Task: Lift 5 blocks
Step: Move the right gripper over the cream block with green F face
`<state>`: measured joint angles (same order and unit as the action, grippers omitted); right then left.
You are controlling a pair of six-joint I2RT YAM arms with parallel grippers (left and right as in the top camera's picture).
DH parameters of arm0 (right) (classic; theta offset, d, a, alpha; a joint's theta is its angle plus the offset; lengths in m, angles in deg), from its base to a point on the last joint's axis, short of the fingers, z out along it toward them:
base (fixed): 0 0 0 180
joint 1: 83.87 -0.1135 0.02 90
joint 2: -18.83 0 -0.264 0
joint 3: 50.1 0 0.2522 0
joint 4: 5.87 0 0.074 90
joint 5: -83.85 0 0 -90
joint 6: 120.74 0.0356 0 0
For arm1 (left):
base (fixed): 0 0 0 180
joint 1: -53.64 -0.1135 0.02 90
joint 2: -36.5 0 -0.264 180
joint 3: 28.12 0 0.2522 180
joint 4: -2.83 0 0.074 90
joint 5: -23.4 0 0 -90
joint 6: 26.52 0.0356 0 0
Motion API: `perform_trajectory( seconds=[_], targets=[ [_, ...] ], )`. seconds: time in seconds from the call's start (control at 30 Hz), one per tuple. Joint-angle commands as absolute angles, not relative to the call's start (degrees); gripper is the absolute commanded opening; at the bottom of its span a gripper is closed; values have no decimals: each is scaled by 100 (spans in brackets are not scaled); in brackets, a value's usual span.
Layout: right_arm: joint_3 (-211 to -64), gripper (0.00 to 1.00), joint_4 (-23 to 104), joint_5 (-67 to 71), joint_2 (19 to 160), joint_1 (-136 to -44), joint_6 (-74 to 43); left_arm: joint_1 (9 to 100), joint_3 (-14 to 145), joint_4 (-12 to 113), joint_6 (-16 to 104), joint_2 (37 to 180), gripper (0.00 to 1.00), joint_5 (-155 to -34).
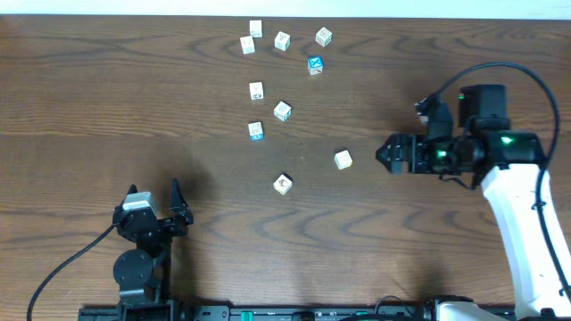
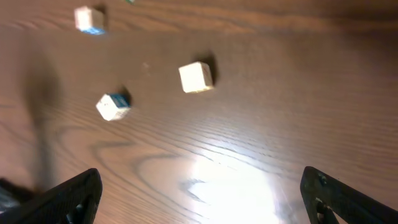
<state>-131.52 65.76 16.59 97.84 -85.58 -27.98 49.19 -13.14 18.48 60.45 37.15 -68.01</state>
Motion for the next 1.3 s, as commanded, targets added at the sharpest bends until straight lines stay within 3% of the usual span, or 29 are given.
perform_trajectory(
  seconds=[0.0,0.4,0.8,1.27],
  targets=[
    [-13504,99,6685,258,9561,-8976,-2385,4899,-1411,2065,6019,3687,79,-6745],
    [-13535,99,6010,975,9416,-9258,-2415,4899,-1411,2065,6019,3687,79,-6747],
    [-13535,99,5472,-457,10459,-10495,-2396,4899,-1411,2065,6019,3687,79,-6747],
    [-13530,99,5253,-737,11405,-10541,-2415,4899,-1411,2065,6019,3687,79,-6747]
  ],
)
